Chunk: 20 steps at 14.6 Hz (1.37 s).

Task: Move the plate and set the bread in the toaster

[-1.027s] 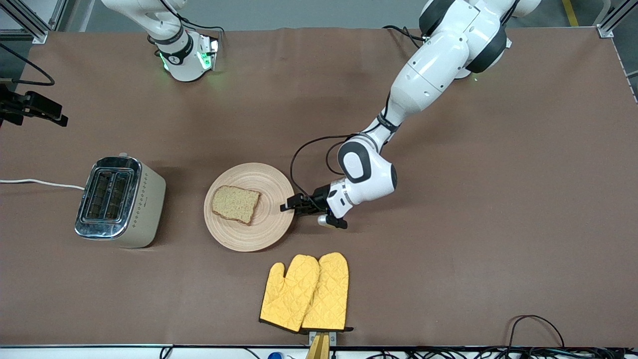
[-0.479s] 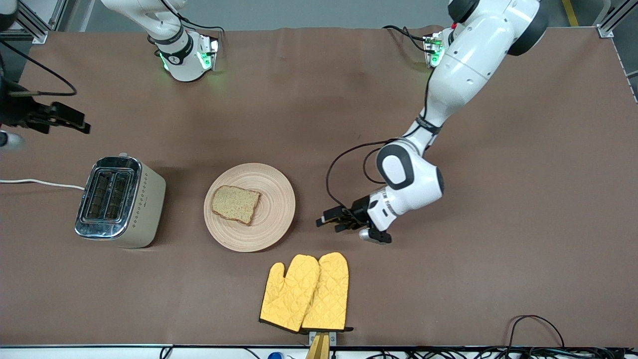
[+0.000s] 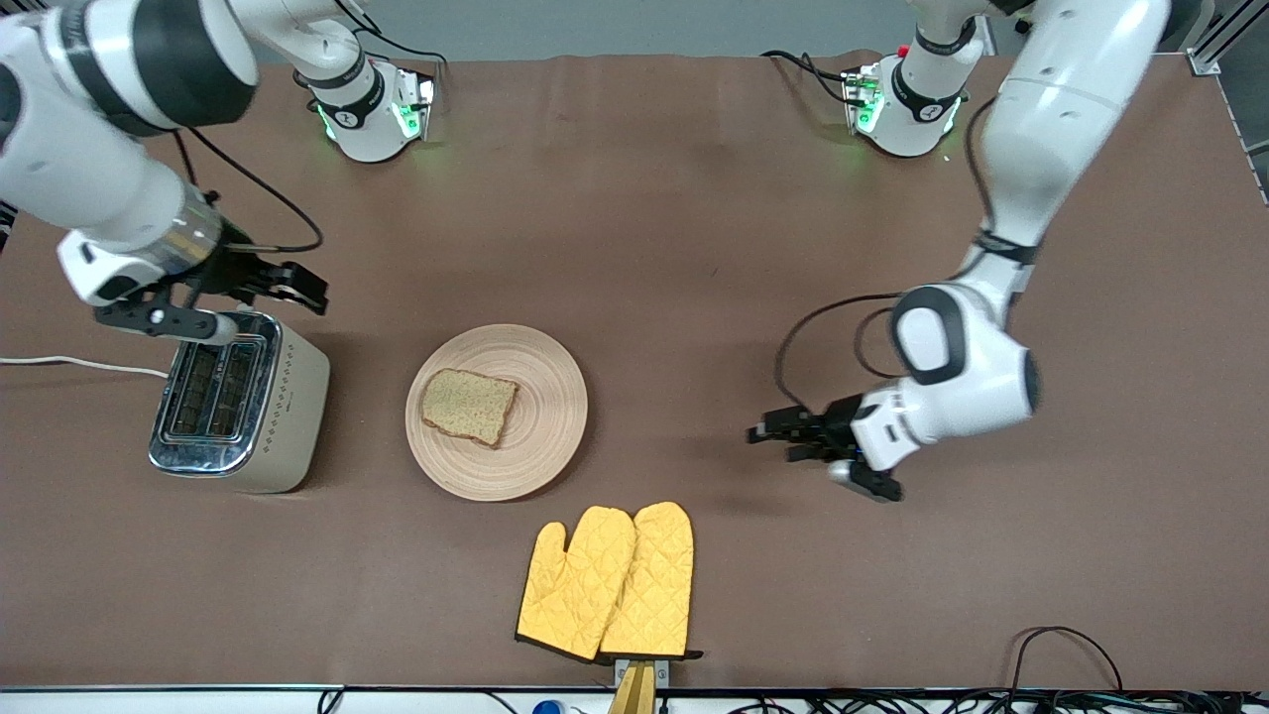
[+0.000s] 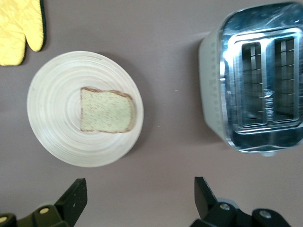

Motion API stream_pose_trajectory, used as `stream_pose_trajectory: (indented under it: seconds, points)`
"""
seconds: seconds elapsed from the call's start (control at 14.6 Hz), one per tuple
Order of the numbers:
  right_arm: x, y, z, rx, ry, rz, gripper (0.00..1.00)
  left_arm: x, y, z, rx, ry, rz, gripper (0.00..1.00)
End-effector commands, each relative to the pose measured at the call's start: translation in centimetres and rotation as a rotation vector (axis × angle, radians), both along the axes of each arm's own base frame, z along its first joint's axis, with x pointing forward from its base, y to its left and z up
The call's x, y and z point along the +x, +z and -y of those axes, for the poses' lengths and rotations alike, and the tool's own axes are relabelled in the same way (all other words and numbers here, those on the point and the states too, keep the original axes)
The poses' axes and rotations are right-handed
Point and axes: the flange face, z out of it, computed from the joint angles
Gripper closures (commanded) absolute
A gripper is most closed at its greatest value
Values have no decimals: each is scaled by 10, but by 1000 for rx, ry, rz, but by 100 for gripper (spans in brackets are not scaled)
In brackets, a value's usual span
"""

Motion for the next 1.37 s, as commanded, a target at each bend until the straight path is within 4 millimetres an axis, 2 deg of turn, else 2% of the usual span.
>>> stream_pose_trajectory:
  seconds: [0.0,0.21,0.34,0.41,0.55,0.62,0.89,0.96,1.16,1.3]
  points:
    - [-2,-44,-33,2,-41,22,0,-3,59,-56,170,-97,-9,0]
    - [9,-105,-55,5,-44,60,0,-9,117,-85,284,-158,-23,0]
    - [16,-137,-61,2,-41,78,0,-19,171,-97,415,-173,-7,0]
    - [19,-150,-63,-2,-39,71,0,-21,199,-102,480,-188,26,0]
    - [19,-175,-68,-18,-50,40,0,-26,239,-118,569,-202,32,0]
    - [19,-183,-71,-25,-57,30,0,-26,255,-134,577,-169,23,0]
    - [21,-228,-73,-50,-70,-7,2,-44,304,-148,621,-74,22,0]
    - [21,-230,-74,-51,-71,-9,6,-49,312,-147,631,-52,13,0]
    - [20,-254,-74,-63,-75,-29,10,-66,335,-142,675,64,-26,0]
    - [20,-261,-73,-66,-79,-36,17,-80,347,-136,683,151,-69,0]
